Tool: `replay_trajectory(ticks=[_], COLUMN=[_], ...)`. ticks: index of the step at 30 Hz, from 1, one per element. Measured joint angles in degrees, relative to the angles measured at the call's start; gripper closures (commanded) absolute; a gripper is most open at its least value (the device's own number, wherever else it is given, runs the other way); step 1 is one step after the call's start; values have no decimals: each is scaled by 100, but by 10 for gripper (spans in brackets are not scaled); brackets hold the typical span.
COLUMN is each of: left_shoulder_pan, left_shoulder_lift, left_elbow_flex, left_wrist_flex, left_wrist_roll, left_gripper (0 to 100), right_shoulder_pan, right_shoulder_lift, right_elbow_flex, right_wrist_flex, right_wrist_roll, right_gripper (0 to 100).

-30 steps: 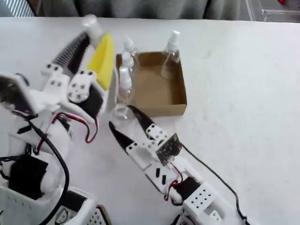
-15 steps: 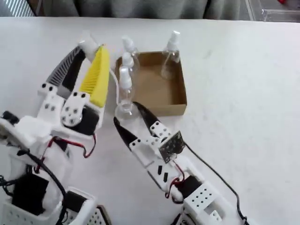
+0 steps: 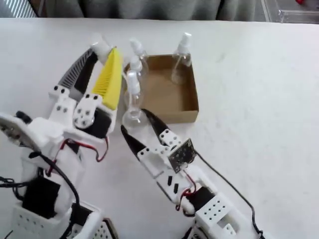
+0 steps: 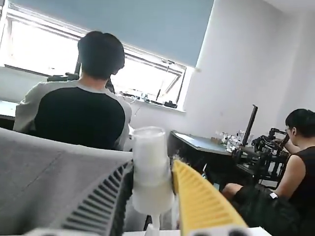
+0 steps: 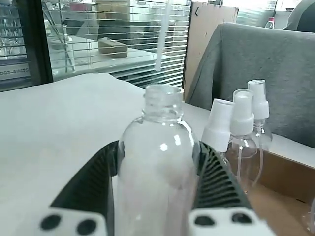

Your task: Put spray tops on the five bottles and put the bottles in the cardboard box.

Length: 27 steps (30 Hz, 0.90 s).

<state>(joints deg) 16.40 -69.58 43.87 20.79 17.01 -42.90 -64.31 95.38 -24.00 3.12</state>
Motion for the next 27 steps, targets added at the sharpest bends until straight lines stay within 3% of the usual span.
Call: replay_trajectory(ticks=[20,27], left_shoulder_pan=[0,0], left_shoulder_lift=[-53,-932], left_elbow_flex=[1055,1776], left_wrist_flex=[-185,-185], left_wrist_roll=[132,132], left_gripper=[978,977], right_shoulder_pan=[0,0], right_shoulder_lift=[0,0], right_elbow_flex=[0,0], right_wrist_flex=[0,0], right_wrist_roll=[0,0], right_gripper=[980,980])
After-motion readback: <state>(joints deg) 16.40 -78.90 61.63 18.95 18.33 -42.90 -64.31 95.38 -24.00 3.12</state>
